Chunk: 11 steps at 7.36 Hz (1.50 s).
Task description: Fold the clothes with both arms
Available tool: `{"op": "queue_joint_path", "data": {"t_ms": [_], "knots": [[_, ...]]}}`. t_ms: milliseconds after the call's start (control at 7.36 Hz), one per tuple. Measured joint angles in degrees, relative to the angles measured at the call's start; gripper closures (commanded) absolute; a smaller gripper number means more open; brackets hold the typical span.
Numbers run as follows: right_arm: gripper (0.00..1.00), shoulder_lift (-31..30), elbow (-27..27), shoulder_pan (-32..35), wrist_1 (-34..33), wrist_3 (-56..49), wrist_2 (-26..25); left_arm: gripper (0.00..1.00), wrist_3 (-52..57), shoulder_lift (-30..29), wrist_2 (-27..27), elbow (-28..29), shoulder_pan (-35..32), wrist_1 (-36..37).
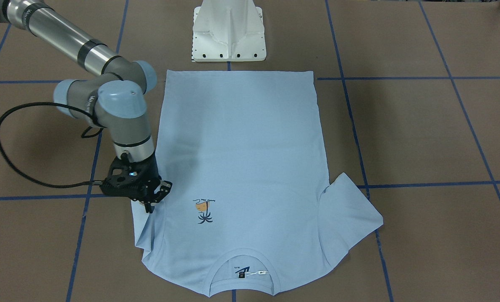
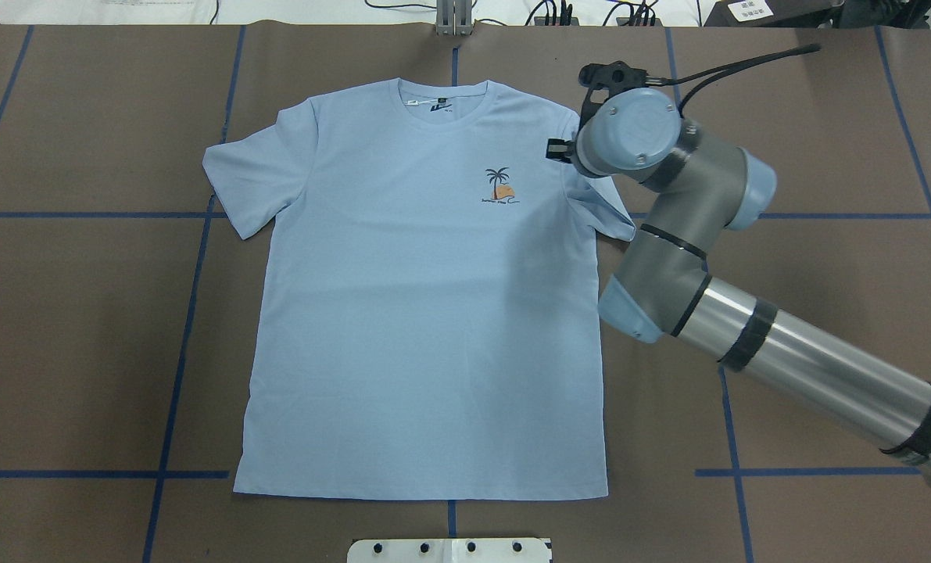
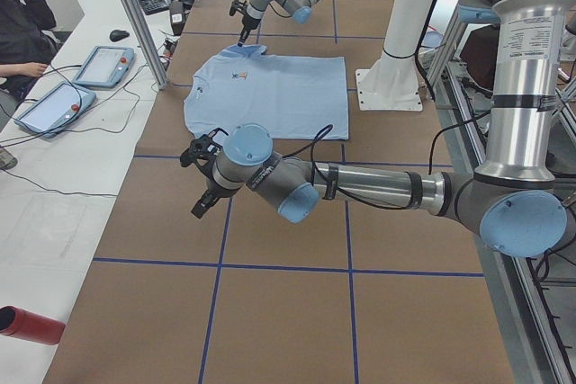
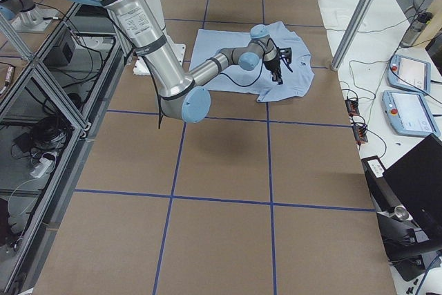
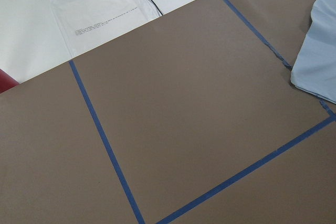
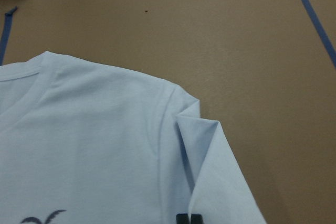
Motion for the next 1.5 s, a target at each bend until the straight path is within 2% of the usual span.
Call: {"op": "queue_joint_path", "data": {"t_ms": [136,408,680,816,951,1223,1495], "knots": [[1.00,3.70,-2.31,-1.84,-2.63,3.49,-2.91,0.00,0.00,0.00,-0.02,-0.01,0.00,0.00],[1.00,9.15,-8.13,-3.42,-3.86,6.55,-5.56,0.00,0.00,0.00,0.02,-0.01,0.00,0.00],[1.00,11.23,-10.48,-3.90,-3.80,7.08,-6.74,0.00,0.00,0.00,0.00,-0.01,0.00,0.00],[0.95,12.12,-11.44,-3.94,-3.77,7.10,-6.91,0.00,0.00,0.00,-0.01,0.00,0.00,0.00],[0.01,12.82,-12.19,-4.03,-3.76,6.96,-6.94,0.00,-0.02,0.00,0.00,0.02,0.00,0.00],[0.00,13.62,-12.67,-4.14,-3.76,5.36,-6.79,0.00,0.00,-0.08,-0.01,0.00,0.01,-0.06],[0.00,14.88,-12.41,-1.85,-4.28,1.28,-2.13,0.00,-0.33,-0.66,0.08,0.43,0.10,-2.27]]}}
